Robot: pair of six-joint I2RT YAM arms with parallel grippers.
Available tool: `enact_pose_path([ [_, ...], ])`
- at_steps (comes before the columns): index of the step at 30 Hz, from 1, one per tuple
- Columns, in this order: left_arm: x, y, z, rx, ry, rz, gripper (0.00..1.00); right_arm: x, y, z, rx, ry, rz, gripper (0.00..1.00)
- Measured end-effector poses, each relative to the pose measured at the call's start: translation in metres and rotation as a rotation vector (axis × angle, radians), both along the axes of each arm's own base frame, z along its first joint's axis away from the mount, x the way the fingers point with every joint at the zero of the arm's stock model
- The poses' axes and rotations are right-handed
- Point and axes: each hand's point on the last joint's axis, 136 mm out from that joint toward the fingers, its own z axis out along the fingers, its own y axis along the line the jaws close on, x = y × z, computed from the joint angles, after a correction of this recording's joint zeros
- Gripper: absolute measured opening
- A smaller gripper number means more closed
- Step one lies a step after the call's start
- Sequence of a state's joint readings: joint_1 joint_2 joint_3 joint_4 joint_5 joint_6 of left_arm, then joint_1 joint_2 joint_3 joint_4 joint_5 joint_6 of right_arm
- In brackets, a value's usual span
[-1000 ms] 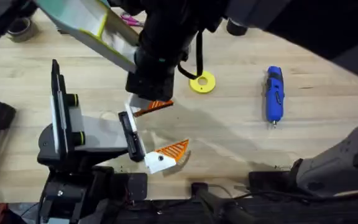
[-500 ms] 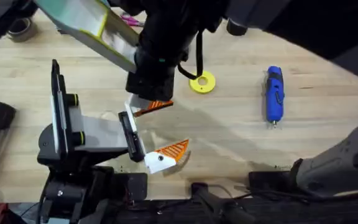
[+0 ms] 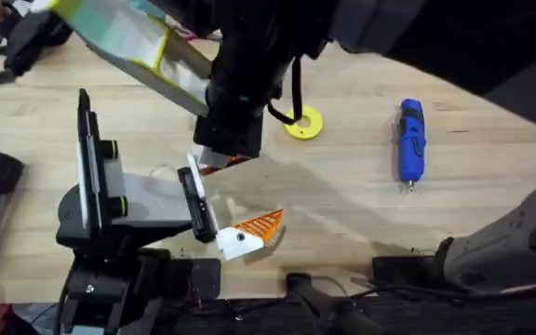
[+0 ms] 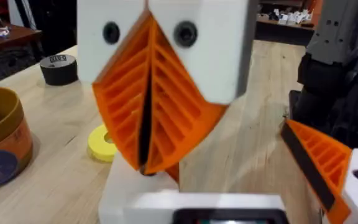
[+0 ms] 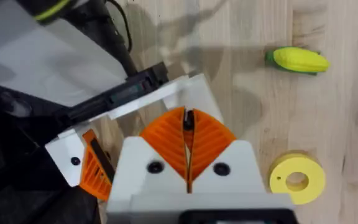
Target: Pick up the gripper from the table and insert it into the empty holder that is missing its gripper. Then pick up a screw, insert it into the mounting hole, and use the screwdriver to tighten it. Finally, clean up the table by picking up the vegetable and placing it into the bucket.
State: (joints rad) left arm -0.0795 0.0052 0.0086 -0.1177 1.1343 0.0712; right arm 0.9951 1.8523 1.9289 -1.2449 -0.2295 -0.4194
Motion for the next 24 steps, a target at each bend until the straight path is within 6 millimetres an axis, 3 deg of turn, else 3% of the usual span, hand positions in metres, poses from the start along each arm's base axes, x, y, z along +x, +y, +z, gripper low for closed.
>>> enact_pose_path([
  [19,0.0,0.0,0.0,0.0,-0.001,0.0,0.985,0.0003,0.0014,-0.0017,0.001,-0.004,0.0,0.029],
  [24,0.0001,0.0,-0.0001,-0.001,0.003,0.001,0.986,-0.0005,0.0019,-0.0016,0.002,-0.003,0.001,0.776],
])
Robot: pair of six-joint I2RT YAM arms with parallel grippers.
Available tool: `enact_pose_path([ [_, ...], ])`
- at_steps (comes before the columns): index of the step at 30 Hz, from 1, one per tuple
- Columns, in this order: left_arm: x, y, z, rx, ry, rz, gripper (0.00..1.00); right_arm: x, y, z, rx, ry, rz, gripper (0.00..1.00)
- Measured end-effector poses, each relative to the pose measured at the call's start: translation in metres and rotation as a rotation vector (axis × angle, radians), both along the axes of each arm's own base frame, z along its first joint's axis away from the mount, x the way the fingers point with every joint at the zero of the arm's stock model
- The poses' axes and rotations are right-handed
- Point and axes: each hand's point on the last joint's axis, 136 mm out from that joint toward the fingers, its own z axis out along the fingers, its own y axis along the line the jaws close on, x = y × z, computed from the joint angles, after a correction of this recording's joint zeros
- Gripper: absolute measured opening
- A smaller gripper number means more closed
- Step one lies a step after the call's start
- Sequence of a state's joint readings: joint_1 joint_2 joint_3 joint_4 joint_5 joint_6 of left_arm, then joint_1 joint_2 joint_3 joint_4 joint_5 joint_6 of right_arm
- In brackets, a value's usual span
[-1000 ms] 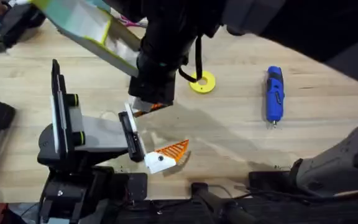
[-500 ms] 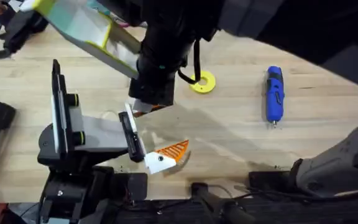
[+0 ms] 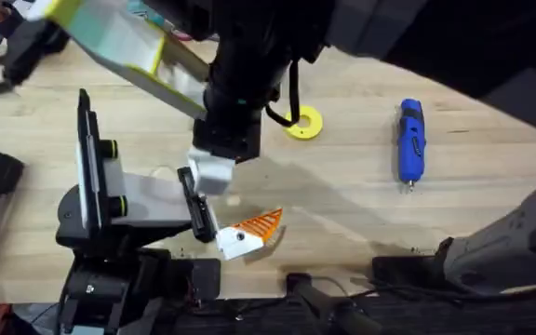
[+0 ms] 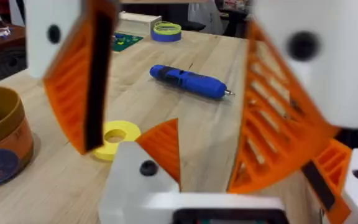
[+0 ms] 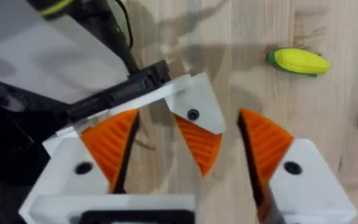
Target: Pick up the gripper from the table and insert it into the empty holder that is missing its gripper. Then pick up a screw, insert it into the mounting hole, and use the screwdriver to tighten it. Finally, clean up the table by picking up the vegetable and placing it into the bucket.
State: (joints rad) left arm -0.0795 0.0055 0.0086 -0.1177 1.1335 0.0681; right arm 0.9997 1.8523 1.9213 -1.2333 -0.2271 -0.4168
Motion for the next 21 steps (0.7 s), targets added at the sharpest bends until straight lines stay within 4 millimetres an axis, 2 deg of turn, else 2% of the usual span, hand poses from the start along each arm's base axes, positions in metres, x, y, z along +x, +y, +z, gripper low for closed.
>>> enact_pose_path([
  [1,0.0,0.0,0.0,0.0,0.0,0.0,0.986,-0.0005,-0.0011,-0.0005,-0.005,0.002,0.0,0.921],
  [3,0.0,0.0,0.0,0.0,0.0,0.0,0.986,0.0007,-0.0023,-0.0007,-0.007,0.001,-0.001,0.989],
  [21,0.0001,0.0,0.0,0.0,0.0,0.0,0.985,0.0015,-0.0021,-0.0003,-0.004,-0.001,-0.003,0.996],
])
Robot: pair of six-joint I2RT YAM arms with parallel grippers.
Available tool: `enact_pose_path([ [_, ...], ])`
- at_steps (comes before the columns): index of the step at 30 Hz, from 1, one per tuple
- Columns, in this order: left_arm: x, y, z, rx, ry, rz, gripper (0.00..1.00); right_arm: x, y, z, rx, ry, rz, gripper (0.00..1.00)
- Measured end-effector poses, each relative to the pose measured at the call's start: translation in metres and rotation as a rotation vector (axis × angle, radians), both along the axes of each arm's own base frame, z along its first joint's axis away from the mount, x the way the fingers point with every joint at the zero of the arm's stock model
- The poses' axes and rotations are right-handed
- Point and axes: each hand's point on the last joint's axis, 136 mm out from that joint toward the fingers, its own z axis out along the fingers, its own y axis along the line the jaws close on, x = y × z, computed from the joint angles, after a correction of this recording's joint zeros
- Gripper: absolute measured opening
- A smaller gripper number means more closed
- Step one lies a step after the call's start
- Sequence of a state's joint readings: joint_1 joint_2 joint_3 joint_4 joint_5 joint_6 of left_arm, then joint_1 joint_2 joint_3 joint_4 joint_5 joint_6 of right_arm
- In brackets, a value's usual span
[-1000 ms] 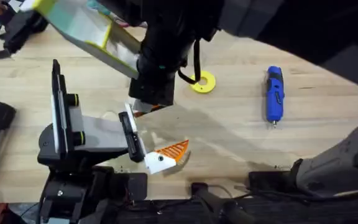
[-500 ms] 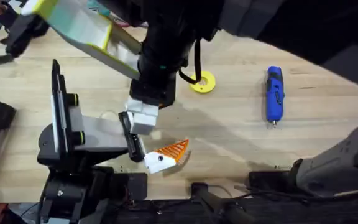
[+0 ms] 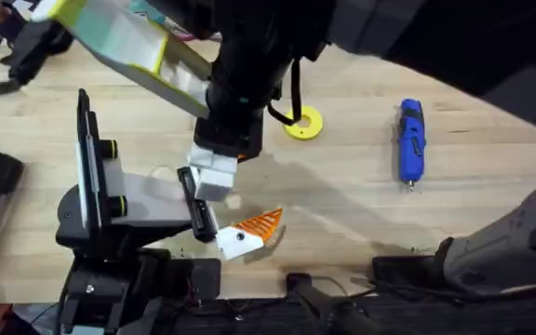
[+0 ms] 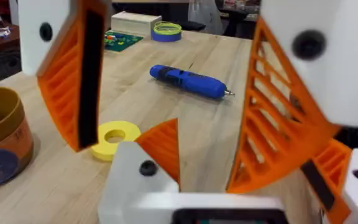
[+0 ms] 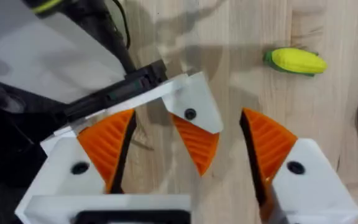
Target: Pick up the gripper from the table and insert it into the empty holder that is missing its gripper. Then pick up a screw, insert it into the mounting hole, and use the screwdriver to tighten it. Finally, clean up the table by picking up the vegetable and placing it into the bucket.
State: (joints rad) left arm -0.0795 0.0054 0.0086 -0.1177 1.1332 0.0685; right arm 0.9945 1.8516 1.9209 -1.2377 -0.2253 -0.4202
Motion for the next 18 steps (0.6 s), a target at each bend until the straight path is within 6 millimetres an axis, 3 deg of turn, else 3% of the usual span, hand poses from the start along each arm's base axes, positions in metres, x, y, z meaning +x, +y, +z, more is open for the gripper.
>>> enact_pose_path([
  [9,0.0,0.0,0.0,0.001,-0.003,-0.001,0.985,0.014,-0.014,0.022,0.05,-0.034,-0.046,0.997],
  [18,0.0,0.0,0.0,0.001,-0.003,-0.001,0.986,0.023,-0.061,0.064,0.098,-0.1,-0.089,0.996],
])
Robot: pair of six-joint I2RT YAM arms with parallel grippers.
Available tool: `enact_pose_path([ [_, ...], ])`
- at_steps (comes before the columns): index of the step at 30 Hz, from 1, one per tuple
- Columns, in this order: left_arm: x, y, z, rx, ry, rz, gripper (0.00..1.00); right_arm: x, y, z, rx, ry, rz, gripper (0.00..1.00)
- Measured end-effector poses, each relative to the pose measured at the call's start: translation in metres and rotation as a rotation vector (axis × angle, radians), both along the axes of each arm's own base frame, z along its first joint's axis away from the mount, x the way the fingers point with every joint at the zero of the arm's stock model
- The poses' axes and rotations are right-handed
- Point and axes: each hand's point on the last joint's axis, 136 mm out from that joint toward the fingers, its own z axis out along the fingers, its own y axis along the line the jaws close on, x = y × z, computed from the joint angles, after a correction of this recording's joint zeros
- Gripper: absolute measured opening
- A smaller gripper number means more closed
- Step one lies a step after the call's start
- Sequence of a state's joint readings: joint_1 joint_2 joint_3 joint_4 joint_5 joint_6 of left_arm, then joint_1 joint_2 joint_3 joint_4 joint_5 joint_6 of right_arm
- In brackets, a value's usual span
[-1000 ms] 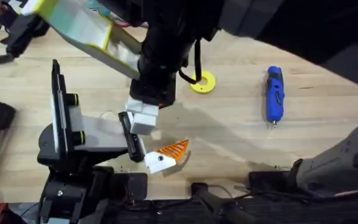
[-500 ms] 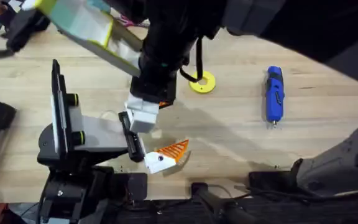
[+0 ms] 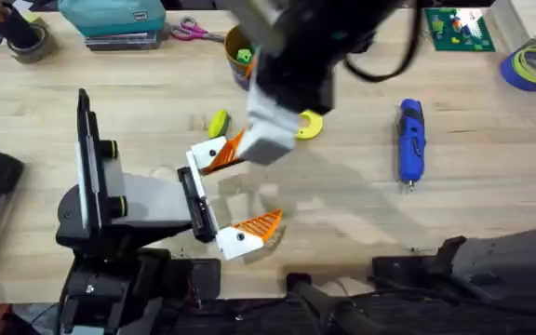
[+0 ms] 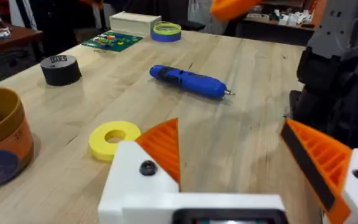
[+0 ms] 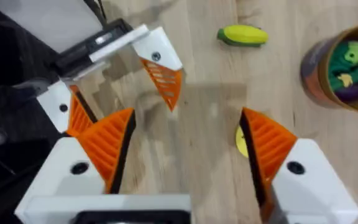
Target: Pick up the gripper from the table and insert it into the empty holder that is missing its gripper. Then pick up a screw, insert it into the mounting hole, and use the screwdriver to tighten it. Finally, clean up the table by picking up the vegetable and placing it into the bucket.
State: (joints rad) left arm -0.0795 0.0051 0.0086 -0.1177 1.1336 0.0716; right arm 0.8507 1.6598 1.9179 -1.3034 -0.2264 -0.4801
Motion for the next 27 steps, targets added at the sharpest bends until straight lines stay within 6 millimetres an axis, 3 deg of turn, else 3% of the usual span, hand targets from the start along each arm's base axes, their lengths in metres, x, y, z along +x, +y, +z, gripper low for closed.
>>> enact_pose_path([
  [8,0.0,0.0,0.0,0.0,0.0,0.0,0.986,0.0,-0.031,0.015,0.058,0.013,-0.02,0.996],
  [19,0.0,0.0,0.0,0.0,0.0,0.0,0.986,-0.007,-0.054,0.004,0.188,0.043,-0.028,0.994],
  [27,0.0,0.0,0.0,0.0,0.0,0.0,0.986,-0.029,-0.066,-0.007,0.295,0.036,-0.006,0.997],
])
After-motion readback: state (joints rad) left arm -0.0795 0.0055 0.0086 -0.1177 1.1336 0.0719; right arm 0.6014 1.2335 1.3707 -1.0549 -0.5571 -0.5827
